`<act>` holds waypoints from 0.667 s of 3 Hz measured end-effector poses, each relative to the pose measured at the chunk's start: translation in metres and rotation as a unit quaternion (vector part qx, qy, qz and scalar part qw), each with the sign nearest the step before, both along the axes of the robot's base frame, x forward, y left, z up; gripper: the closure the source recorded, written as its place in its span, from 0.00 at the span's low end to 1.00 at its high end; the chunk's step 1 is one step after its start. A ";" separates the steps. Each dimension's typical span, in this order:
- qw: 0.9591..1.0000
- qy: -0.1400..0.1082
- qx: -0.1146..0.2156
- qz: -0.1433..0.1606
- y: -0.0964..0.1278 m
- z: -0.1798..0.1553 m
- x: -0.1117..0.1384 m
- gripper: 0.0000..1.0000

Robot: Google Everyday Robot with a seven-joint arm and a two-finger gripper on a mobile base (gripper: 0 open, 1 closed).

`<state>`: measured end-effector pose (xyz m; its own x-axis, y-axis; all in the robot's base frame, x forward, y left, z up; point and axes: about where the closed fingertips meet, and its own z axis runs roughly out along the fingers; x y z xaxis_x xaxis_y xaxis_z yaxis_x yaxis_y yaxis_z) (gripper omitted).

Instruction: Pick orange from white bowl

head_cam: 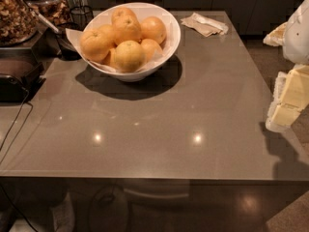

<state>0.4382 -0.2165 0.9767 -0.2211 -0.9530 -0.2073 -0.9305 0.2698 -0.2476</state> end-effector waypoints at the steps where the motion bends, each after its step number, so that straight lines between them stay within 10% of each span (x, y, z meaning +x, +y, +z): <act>1: 1.000 0.000 0.000 0.000 0.000 0.000 0.000 0.00; 2: 1.000 0.006 0.006 -0.014 0.006 0.006 0.007 0.00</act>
Offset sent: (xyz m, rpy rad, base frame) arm 0.0161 0.0134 0.0085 0.0247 0.0566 -0.0696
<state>0.4457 -0.2102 0.9822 -0.2506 -0.9439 -0.2152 -0.9254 0.2988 -0.2329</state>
